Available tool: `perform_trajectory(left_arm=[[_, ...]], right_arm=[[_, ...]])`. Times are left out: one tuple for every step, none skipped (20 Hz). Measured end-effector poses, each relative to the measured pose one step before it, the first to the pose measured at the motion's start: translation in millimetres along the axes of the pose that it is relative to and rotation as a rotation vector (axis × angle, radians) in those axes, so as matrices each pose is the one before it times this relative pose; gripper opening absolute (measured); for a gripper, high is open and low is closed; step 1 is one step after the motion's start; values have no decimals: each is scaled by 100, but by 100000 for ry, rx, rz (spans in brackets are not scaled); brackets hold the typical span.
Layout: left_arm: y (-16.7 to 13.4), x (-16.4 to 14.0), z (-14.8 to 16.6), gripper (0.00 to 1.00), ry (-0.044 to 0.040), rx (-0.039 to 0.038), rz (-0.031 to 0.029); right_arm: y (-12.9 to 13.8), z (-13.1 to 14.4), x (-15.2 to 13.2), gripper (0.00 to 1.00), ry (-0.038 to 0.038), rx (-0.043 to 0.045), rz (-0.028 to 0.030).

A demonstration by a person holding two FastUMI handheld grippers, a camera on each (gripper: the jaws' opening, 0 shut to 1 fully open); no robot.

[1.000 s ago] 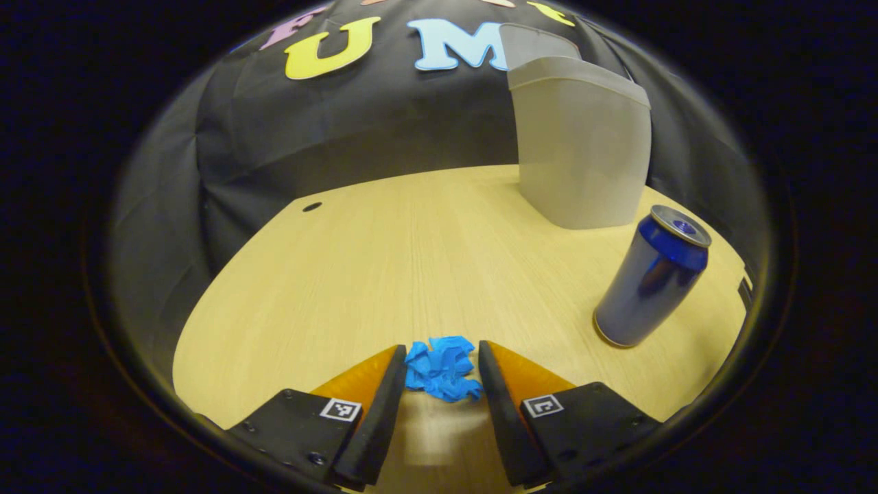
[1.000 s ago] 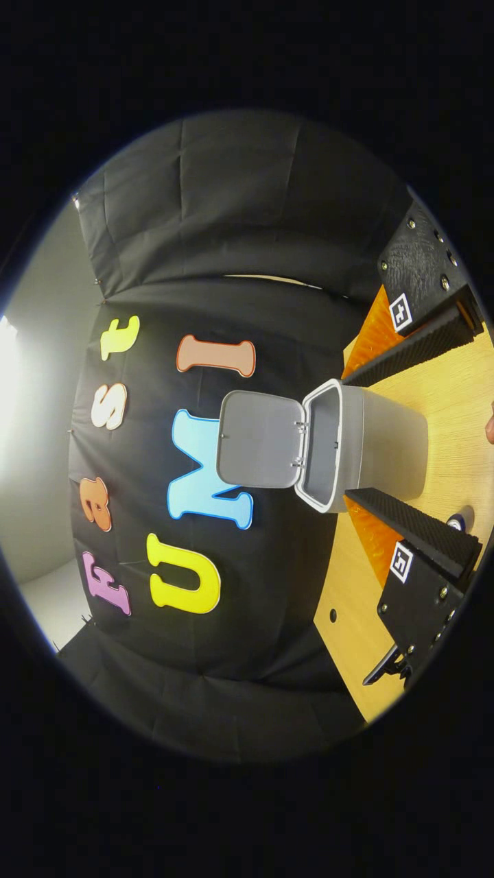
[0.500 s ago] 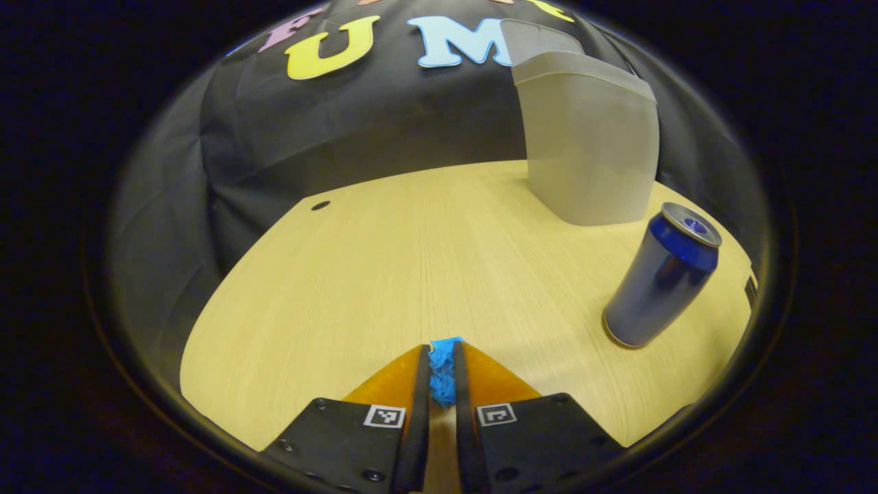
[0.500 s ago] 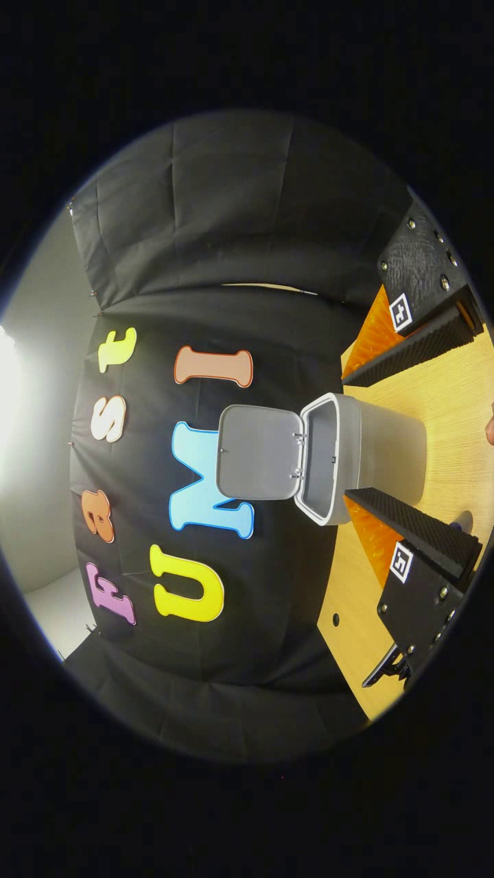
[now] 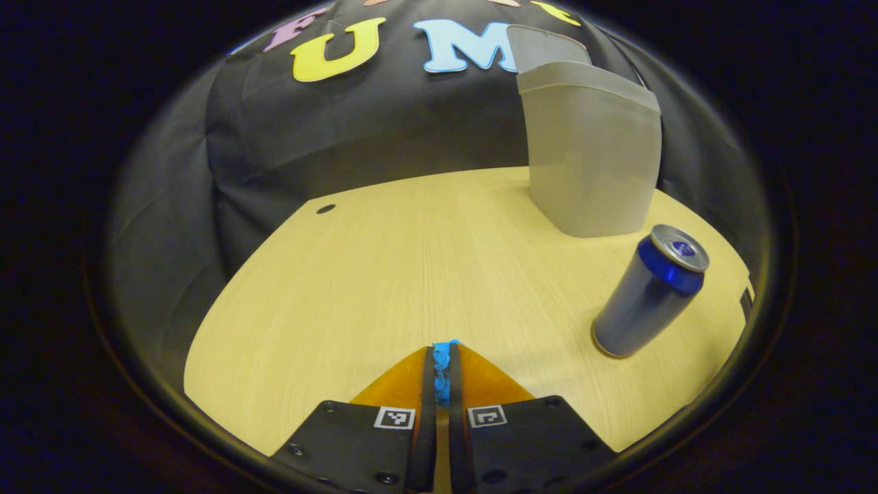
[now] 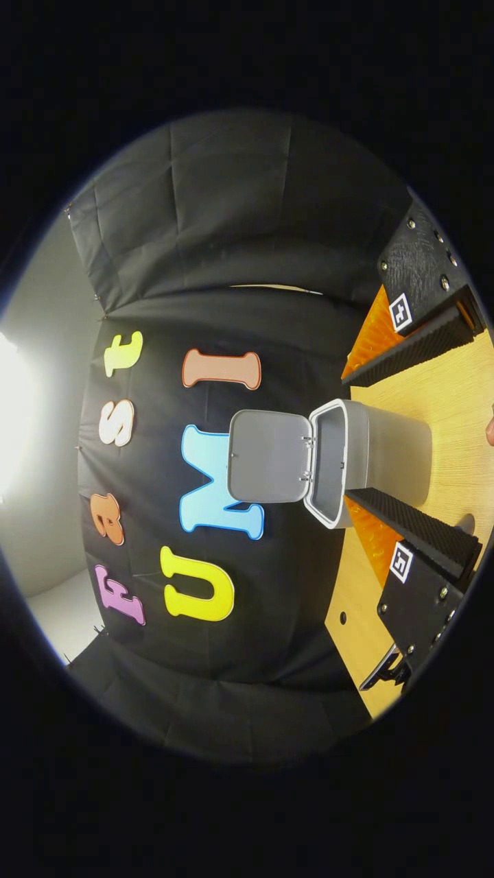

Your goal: Press the lid of the desktop garbage bin to open it, pick up the crumpled paper on the desktop and throw it into the bin, then pick up the pop can on the desktop and drop it into the bin, and finally close the garbage bin lid.

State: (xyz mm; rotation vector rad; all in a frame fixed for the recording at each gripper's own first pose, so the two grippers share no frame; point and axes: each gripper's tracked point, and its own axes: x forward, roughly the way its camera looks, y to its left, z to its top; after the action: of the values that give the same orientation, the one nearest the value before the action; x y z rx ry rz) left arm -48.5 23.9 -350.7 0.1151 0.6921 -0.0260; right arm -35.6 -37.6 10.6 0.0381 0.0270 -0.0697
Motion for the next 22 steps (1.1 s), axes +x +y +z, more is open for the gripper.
perform_trajectory(left_arm=[[-310,-443,764,16,-1111,-281,-84],[-171,-480,796,16,-1305,-151,190],[-90,-461,1096,14,-1671,-423,117],[-194,-418,1075,14,-1976,-757,-290],[-212,-375,1084,14,-2121,-735,17],[-175,-398,1191,16,-2423,-434,-42],[-220,-495,870,14,-2606,-77,-90],[-338,-407,1177,14,-2754,441,-22],[-263,-261,1153,14,-2268,747,-123],[-266,-280,1046,16,-1936,384,-468],[-311,-108,973,16,-1704,-106,-872],[-295,-152,983,16,-1842,-184,-472],[-305,84,1011,16,-1860,90,-630],[-410,-178,843,16,-1902,385,-429],[-323,192,938,16,-1811,614,-542],[-442,-150,873,14,-1649,827,-598],[-437,89,839,14,-1544,712,-640],[-427,26,886,14,-1732,465,-777],[-269,39,1032,14,-2059,342,-678],[-480,27,986,14,-2008,412,-788],[-505,219,1016,16,-2183,395,-701],[-506,209,1074,16,-2358,444,-1015]], right_arm=[[-250,-125,-50,95,24,298,-263],[-265,-26,-50,95,-63,90,-302],[-290,-126,-66,95,197,40,-434],[-242,44,-72,95,41,245,-346],[-213,-78,-56,95,-19,472,-170],[-194,92,-66,95,-99,421,-175],[-260,-40,-87,95,-224,235,-341],[-199,86,-41,95,-226,101,-330],[-221,-97,25,95,29,66,-231],[-170,9,-27,95,-63,174,-194],[-214,-100,30,95,-54,282,-264],[-135,76,59,95,29,394,-177],[-77,-87,18,95,-8,452,-129],[-97,26,2,95,-244,466,-210],[-94,14,59,95,-260,426,7],[14,18,-14,95,-21,147,4],[-66,-77,19,95,-178,-158,-183],[-20,88,60,95,-172,-258,-207],[-117,-22,7,95,-248,-143,-236],[-90,129,-55,95,-184,-1,-202],[-67,-12,27,95,-323,241,-390],[-144,111,7,95,-254,304,-389]])
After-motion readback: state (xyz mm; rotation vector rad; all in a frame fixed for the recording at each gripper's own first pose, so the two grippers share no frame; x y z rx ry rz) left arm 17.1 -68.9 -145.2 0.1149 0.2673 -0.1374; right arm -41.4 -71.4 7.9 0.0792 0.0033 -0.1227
